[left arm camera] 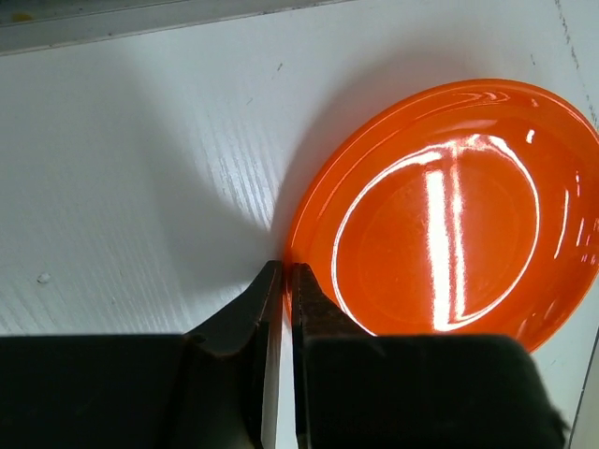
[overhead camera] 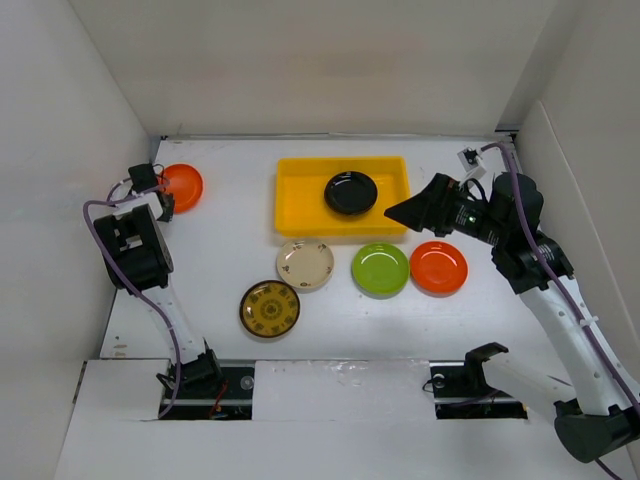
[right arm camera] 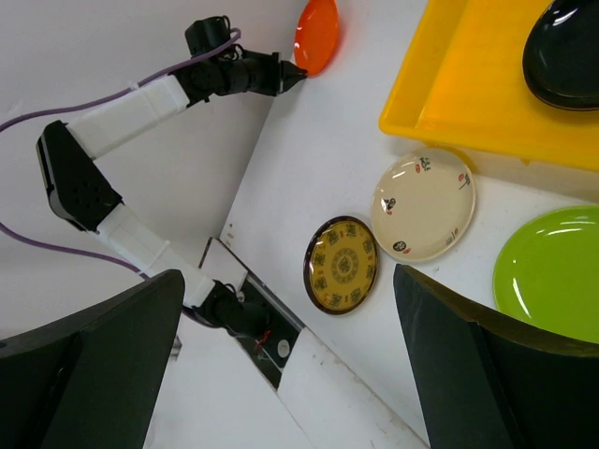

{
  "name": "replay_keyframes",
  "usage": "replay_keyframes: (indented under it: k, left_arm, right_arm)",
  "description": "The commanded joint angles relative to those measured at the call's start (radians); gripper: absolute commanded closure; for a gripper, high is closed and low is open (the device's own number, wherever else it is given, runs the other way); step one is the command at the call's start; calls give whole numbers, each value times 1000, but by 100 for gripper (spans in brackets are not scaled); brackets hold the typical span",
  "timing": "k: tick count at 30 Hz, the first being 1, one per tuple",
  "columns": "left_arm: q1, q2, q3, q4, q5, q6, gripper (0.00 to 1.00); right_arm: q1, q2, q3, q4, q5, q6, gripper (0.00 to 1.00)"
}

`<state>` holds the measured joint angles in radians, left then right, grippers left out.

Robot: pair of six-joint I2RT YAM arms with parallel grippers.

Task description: Place the plates into the plastic bin on the countertop

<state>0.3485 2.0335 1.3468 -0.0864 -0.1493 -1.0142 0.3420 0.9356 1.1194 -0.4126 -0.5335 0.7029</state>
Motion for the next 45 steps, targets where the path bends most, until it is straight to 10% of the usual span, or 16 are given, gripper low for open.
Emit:
replay_keyframes:
  k: [1, 3, 12, 23, 37, 45]
  left_arm:
    - [0, 36, 29, -58, 39, 48, 87]
    - [0, 45, 29, -49, 48, 48, 62]
    - [0, 56, 43, -36, 67, 48, 48]
    - [0, 126, 160, -141, 34, 71, 100]
    - [-256, -412, -20, 92, 60, 144, 100]
    - [-664, -286, 251, -47, 134, 315, 100]
  right_arm:
    - [8, -17, 45, 9, 15, -19, 1]
    - [8, -17, 45, 9, 24, -19, 1]
    - [8, -8, 36, 9, 24, -19, 1]
    - [8, -8, 54, 9, 35, -28, 1]
    - [-11, -9, 60, -12, 104, -37, 1]
    - [-78, -20, -79, 54, 156, 18, 1]
